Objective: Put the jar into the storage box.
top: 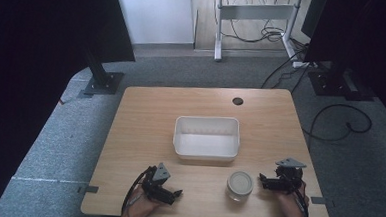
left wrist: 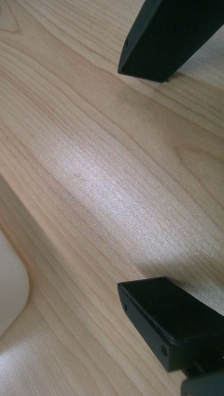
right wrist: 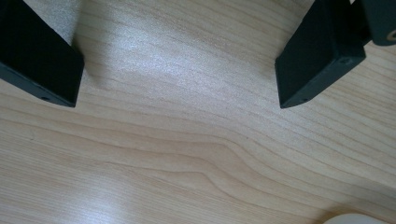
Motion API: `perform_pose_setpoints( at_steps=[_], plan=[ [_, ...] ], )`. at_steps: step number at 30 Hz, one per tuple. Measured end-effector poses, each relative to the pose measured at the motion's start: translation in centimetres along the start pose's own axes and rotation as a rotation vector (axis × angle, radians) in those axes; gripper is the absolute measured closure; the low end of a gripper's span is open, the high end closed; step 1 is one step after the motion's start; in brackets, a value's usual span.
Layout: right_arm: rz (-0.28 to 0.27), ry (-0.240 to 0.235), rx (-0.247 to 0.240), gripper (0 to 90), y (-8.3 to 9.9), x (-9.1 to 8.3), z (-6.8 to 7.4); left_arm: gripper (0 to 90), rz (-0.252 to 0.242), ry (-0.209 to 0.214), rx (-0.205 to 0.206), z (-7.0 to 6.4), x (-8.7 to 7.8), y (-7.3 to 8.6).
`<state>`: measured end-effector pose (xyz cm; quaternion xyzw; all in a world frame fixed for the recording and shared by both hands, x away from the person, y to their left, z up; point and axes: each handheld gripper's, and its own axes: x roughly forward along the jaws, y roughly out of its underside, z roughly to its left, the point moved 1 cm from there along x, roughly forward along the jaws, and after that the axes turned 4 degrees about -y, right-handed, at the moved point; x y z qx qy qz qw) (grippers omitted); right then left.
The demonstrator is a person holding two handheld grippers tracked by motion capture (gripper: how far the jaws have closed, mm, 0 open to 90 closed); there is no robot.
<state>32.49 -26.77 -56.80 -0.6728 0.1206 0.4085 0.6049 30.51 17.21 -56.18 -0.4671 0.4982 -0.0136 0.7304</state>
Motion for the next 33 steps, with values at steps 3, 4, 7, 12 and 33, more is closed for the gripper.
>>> perform_pose_setpoints(
  at_steps=[3,4,7,12,33],
  plan=[
    [0.000,0.000,0.000,0.8,0.00,0.00,0.00,0.2,0.000,-0.004,-0.006,-0.02,0.00,-0.01],
    [0.000,0.000,0.000,0.8,0.00,0.00,0.00,0.2,0.000,-0.004,-0.008,-0.02,-0.01,-0.01],
    [0.000,0.000,0.000,0.8,0.00,0.00,0.00,0.7,0.000,-0.006,-0.010,-0.01,-0.02,-0.01],
    [0.000,0.001,0.000,0.8,0.00,0.00,0.00,1.1,-0.001,-0.014,-0.018,-0.04,-0.04,-0.01],
    [0.000,0.000,0.000,0.8,0.00,0.00,0.00,7.6,-0.002,0.023,-0.039,-0.42,-0.13,-0.71]
  ],
)
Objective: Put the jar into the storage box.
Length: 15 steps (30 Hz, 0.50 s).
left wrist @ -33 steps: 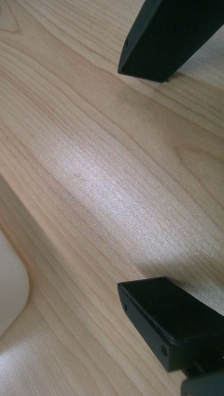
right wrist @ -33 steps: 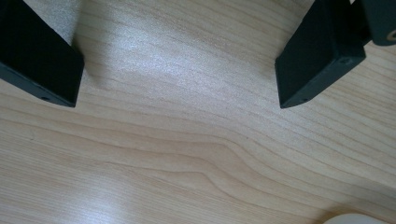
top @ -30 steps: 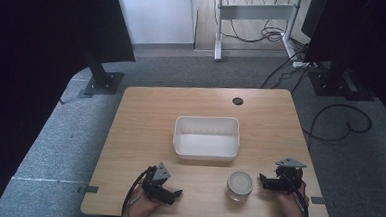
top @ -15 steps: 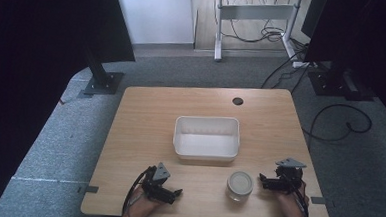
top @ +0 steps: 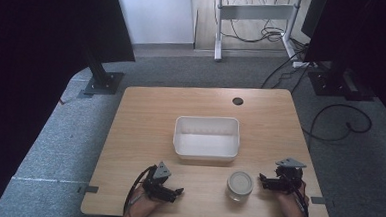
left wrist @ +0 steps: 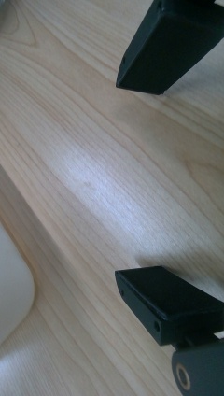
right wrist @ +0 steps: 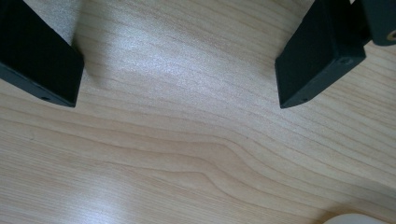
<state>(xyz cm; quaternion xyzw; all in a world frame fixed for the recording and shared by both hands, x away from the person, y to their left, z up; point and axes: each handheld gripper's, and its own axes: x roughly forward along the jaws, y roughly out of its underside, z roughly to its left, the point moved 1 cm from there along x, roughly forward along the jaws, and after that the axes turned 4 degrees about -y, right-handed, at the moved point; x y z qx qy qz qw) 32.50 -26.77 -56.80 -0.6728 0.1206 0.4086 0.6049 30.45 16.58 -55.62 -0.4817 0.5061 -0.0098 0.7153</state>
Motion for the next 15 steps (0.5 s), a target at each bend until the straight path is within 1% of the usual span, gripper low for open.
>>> perform_pose_setpoints(
  at_steps=[4,11,12,13,15],
  plan=[
    [0.000,0.000,0.000,0.8,0.0,0.0,0.0,7.6,-0.007,0.007,0.005,-0.3,-0.1,-0.3],
    [0.000,0.000,0.000,0.8,0.0,0.0,0.0,7.4,-0.039,0.021,0.013,-0.8,-0.7,-1.2],
    [0.000,0.000,0.000,0.8,0.0,0.0,0.0,7.1,-0.036,0.023,0.024,-1.1,-0.7,-1.6],
    [0.000,0.000,0.000,0.8,0.0,0.0,0.0,6.8,-0.036,0.023,0.024,-1.1,-0.7,-1.6],
    [0.000,0.000,0.000,0.8,0.0,0.0,0.0,6.6,-0.036,0.024,0.040,-1.5,-0.7,-2.1]
  ],
)
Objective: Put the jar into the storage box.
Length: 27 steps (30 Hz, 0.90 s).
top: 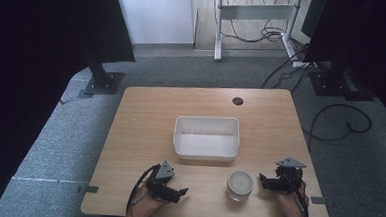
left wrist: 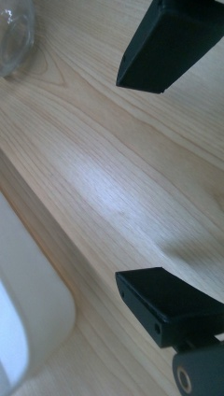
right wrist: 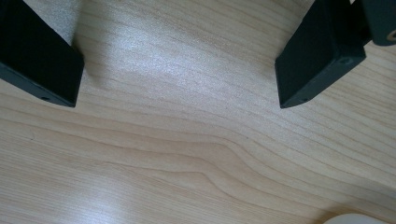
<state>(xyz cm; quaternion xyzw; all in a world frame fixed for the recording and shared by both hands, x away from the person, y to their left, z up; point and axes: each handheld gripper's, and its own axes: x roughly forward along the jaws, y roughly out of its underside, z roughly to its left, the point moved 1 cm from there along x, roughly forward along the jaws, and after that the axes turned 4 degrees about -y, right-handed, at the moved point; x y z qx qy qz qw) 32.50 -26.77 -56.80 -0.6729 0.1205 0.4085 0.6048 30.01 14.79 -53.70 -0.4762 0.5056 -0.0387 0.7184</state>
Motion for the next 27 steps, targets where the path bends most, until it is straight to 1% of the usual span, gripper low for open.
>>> perform_pose_setpoints(
  at_steps=[1,2,5,12,18,22,27],
  plan=[
    [0.000,0.000,0.000,0.8,0.0,0.0,0.0,6.6,-0.005,0.003,0.011,-0.3,0.0,-0.4],
    [0.000,0.000,0.000,0.8,0.0,0.0,0.0,6.5,-0.005,0.003,0.011,-0.3,0.0,-0.4],
    [0.000,0.000,0.000,0.8,0.0,0.0,0.0,6.4,-0.020,0.014,0.016,-0.7,0.1,-1.1],
    [0.000,0.000,0.000,0.8,0.0,0.0,0.0,5.6,-0.026,0.029,0.043,-1.5,0.5,-2.0],
    [0.000,0.000,0.000,0.8,0.0,0.0,0.0,5.2,-0.038,0.041,0.051,-2.2,0.8,-2.7],
    [0.000,0.000,0.000,0.8,0.0,0.0,0.0,5.1,-0.053,0.057,0.059,-2.7,1.0,-3.3],
    [0.000,0.000,0.000,0.8,0.0,0.0,0.0,4.9,-0.057,0.073,0.086,-3.6,1.4,-4.2]
  ],
)
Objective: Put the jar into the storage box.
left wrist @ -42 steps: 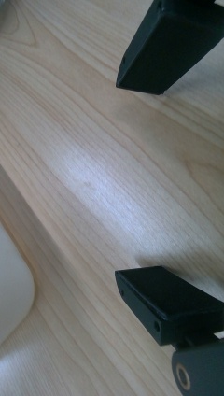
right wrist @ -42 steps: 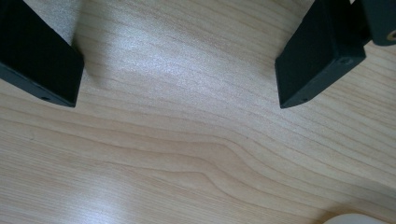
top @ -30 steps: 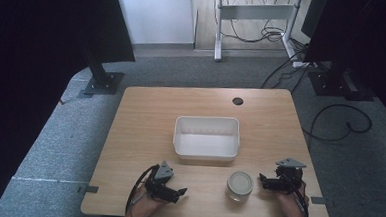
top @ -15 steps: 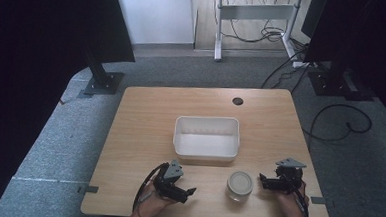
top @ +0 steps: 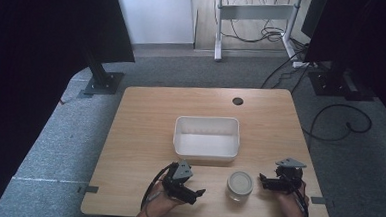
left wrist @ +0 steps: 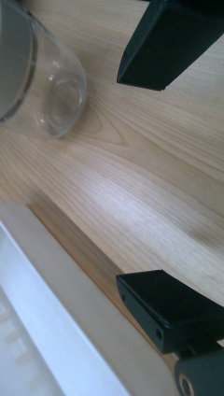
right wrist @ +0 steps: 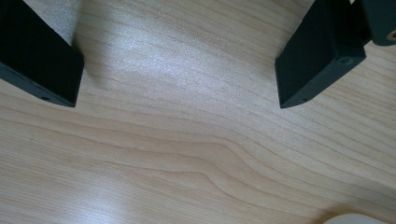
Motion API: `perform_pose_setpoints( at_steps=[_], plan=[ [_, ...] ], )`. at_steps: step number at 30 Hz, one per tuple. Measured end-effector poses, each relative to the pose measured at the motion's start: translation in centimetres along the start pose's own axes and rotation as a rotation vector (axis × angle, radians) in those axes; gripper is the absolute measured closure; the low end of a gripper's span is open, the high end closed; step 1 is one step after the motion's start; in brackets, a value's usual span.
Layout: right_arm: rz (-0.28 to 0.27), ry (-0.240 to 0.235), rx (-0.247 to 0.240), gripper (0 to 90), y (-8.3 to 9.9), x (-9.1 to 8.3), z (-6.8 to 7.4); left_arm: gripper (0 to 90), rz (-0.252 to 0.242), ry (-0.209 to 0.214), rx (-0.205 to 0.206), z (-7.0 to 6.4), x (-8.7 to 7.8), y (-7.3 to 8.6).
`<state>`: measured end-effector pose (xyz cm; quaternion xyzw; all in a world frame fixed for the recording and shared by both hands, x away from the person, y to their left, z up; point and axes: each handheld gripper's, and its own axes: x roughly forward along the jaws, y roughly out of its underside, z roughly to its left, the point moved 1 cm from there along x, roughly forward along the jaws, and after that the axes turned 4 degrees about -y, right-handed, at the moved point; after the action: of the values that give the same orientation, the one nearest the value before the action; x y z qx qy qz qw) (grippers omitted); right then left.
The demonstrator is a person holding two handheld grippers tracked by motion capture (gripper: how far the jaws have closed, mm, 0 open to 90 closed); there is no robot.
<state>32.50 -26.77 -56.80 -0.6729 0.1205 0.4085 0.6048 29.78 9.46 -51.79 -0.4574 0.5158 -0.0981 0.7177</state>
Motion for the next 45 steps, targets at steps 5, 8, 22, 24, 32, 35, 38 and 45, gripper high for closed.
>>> perform_pose_setpoints(
  at_steps=[5,8,22,24,32,35,38,45],
  plan=[
    [0.000,0.000,0.000,0.8,0.0,0.0,0.0,4.6,-0.008,0.018,0.021,-0.7,0.5,-1.0],
    [0.000,0.000,0.000,0.8,0.0,0.0,0.0,4.2,-0.014,0.026,0.030,-1.2,0.9,-1.6],
    [0.001,-0.002,-0.001,0.8,0.0,0.0,0.0,2.8,-0.023,0.061,0.045,-2.6,2.4,-3.1],
    [0.001,-0.003,-0.002,0.8,0.0,0.0,0.0,2.8,-0.027,0.067,0.049,-2.9,2.6,-3.3],
    [0.001,-0.004,-0.003,0.7,0.0,0.0,0.0,2.7,-0.037,0.088,0.068,-4.1,3.5,-4.4],
    [0.000,-0.004,-0.005,0.7,0.0,0.0,0.0,2.7,-0.038,0.096,0.079,-4.5,3.8,-4.7],
    [0.000,-0.005,-0.005,0.7,0.0,0.0,0.0,2.5,-0.033,0.102,0.092,-5.0,4.3,-4.9],
    [0.001,-0.005,-0.004,0.8,0.0,0.0,0.0,2.5,-0.027,0.109,0.098,-5.6,5.1,-5.4]
  ],
)
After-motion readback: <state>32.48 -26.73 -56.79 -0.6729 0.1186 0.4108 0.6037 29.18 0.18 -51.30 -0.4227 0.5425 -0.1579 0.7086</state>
